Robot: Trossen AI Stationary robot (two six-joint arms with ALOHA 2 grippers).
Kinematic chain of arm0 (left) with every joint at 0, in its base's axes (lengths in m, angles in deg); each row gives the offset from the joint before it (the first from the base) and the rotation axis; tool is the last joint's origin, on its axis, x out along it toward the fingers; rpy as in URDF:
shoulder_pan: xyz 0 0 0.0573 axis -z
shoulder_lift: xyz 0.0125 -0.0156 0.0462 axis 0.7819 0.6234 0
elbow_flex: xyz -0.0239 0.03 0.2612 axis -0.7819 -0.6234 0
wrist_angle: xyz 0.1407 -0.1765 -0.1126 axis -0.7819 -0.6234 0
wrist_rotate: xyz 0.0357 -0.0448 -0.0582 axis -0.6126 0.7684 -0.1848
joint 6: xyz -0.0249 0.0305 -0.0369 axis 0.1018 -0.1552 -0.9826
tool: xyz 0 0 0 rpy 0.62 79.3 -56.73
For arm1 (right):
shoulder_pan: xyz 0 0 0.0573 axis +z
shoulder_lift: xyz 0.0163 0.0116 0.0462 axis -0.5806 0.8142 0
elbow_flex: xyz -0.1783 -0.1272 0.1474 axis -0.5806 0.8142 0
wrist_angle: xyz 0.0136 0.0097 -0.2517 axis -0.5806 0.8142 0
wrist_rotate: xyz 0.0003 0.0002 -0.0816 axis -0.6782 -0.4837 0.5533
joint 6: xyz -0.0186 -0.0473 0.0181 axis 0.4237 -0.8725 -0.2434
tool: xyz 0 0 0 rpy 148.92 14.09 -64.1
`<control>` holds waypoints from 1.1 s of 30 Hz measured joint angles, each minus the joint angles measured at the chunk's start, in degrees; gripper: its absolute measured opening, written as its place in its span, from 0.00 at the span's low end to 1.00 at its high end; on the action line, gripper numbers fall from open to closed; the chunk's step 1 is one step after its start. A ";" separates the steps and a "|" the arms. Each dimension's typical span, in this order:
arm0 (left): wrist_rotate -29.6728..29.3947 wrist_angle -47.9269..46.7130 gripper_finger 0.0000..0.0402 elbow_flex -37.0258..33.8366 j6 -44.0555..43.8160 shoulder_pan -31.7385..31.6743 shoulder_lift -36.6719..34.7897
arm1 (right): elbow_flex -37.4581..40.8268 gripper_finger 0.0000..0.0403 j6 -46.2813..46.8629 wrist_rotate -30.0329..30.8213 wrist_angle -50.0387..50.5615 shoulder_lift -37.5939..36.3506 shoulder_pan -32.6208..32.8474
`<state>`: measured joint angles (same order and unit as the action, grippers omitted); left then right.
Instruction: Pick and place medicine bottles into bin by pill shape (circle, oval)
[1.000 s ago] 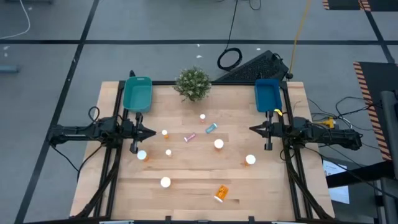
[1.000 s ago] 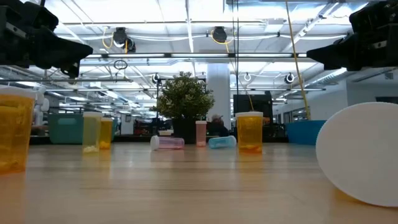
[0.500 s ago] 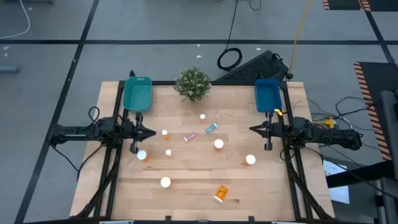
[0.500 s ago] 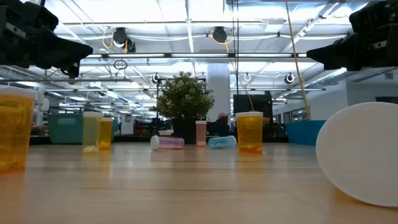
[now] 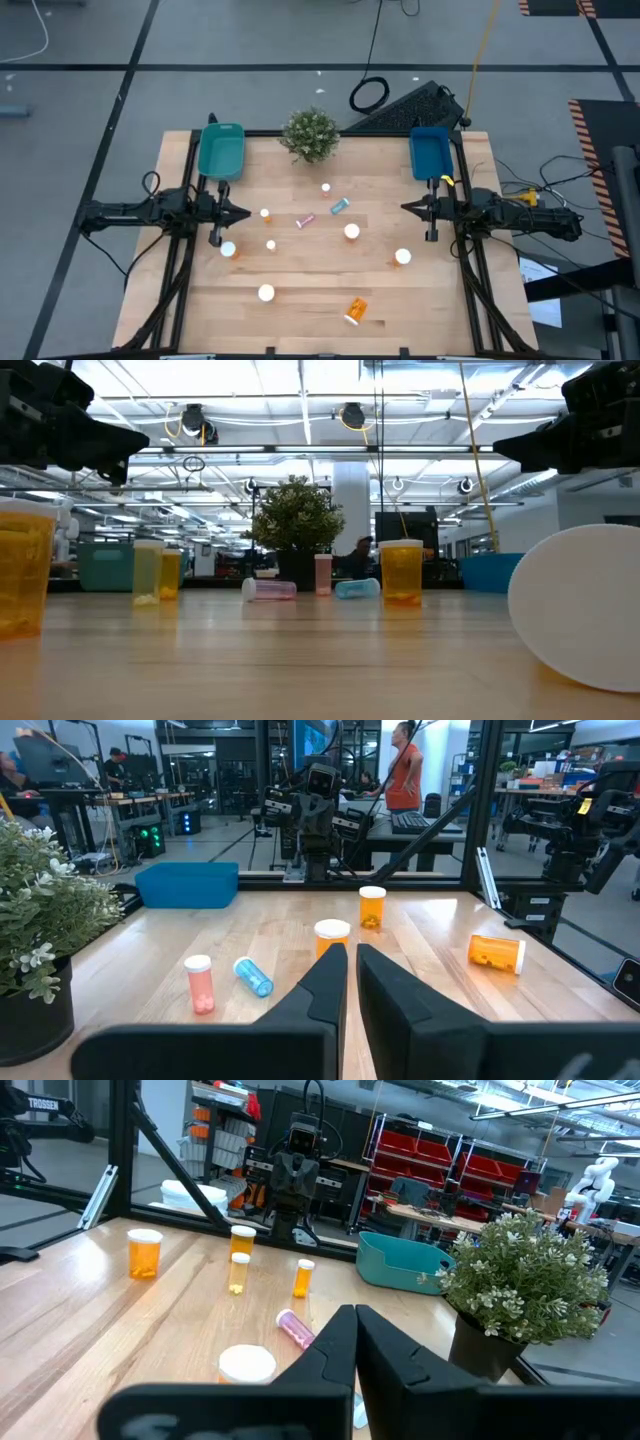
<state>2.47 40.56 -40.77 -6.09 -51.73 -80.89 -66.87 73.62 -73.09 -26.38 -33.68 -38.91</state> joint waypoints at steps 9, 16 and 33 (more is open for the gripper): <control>0.01 0.00 0.08 0.01 0.00 0.01 -0.02 | 0.00 0.00 0.01 0.00 0.00 -0.02 0.00; 0.00 0.00 0.08 0.00 0.00 0.02 -0.02 | -0.02 0.00 0.01 0.00 -0.01 -0.01 0.02; 0.02 0.00 0.08 0.00 0.00 0.02 0.00 | -0.01 0.00 -1.54 0.00 -0.01 -0.02 0.01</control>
<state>2.48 40.56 -40.77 -6.09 -51.71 -80.89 -66.87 72.08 -73.09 -26.39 -33.70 -38.90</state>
